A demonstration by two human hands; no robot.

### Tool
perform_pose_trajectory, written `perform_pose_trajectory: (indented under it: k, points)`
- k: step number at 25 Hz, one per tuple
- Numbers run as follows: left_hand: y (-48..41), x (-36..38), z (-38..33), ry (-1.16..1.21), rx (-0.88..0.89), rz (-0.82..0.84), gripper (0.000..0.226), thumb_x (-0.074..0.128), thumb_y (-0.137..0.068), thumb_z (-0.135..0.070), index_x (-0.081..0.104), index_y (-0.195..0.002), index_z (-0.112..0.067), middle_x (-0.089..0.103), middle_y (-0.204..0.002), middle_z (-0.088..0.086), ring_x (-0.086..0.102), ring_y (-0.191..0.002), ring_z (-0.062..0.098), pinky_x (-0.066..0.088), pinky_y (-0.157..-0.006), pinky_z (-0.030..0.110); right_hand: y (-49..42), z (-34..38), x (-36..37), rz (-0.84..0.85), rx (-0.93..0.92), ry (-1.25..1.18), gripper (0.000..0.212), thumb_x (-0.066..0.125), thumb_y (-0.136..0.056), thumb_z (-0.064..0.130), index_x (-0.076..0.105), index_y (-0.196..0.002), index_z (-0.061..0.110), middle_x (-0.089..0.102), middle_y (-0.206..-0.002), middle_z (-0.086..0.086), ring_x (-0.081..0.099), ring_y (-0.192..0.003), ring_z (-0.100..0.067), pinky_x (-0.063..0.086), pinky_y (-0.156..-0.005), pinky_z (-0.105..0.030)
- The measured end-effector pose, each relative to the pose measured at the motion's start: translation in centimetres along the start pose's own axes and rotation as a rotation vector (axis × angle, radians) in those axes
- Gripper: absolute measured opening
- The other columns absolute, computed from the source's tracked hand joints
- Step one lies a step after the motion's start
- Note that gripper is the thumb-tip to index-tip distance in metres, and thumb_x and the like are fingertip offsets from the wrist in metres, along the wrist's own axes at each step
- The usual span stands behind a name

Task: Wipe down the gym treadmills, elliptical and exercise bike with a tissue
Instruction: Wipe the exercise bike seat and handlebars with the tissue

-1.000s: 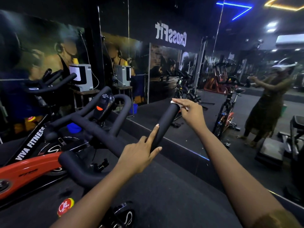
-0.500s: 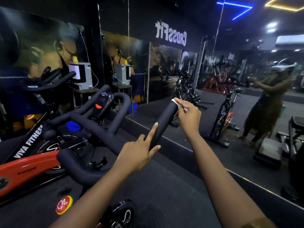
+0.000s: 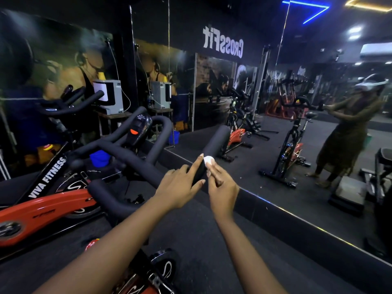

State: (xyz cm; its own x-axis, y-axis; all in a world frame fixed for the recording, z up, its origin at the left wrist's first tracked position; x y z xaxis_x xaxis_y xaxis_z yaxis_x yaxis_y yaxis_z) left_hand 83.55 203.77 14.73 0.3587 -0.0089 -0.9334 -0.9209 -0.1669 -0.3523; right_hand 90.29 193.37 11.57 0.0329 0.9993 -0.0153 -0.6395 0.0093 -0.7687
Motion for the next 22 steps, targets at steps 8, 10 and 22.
perform_pose_trajectory:
  k: [8, 10, 22]
  points:
    - [5.2, -2.5, 10.3, -0.099, -0.321, -0.061, 0.101, -0.011, -0.062, -0.073, 0.008, -0.152, -0.032, 0.015, -0.159, -0.001, 0.011, -0.146, 0.018, 0.010, -0.117, 0.042, -5.0, 4.9, 6.1, 0.379, -0.375, 0.106, 0.036, 0.053, -0.066, -0.007, 0.075, -0.092, 0.005, 0.072, -0.099, -0.009, 0.066, -0.093, -0.018, 0.037, -0.090, -0.009]
    - [5.7, -2.5, 10.8, -0.100, -0.406, -0.045, 0.105, -0.015, -0.059, -0.073, 0.008, -0.152, -0.030, 0.014, -0.159, -0.001, 0.008, -0.147, 0.017, 0.005, -0.118, 0.041, -5.9, 5.2, 10.0, 0.576, -0.449, 0.170, 0.034, 0.055, -0.067, -0.011, 0.075, -0.090, 0.002, 0.072, -0.097, -0.012, 0.069, -0.090, -0.025, 0.039, -0.087, -0.014]
    - [6.1, -2.4, 10.7, -0.068, -0.423, -0.129, 0.067, 0.028, -0.096, -0.056, 0.005, -0.152, -0.028, 0.012, -0.160, -0.006, 0.007, -0.147, 0.014, 0.005, -0.119, 0.036, -5.3, 6.0, 14.4, 1.209, -0.782, 0.422, 0.037, 0.049, -0.083, -0.001, 0.066, -0.115, 0.006, 0.064, -0.119, -0.011, 0.057, -0.113, -0.026, 0.041, -0.094, -0.030]
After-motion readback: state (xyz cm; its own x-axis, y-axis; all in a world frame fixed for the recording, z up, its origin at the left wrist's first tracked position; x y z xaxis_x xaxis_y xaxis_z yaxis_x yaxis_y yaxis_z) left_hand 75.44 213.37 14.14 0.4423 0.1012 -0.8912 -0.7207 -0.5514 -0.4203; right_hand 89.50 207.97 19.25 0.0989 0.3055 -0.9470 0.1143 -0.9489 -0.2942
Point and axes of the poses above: each hand's wrist, its own y-axis away from the middle knuckle, its own x-axis out of the palm, z = x × y, the point moved 2 cm from there along -y, towards the middle knuckle
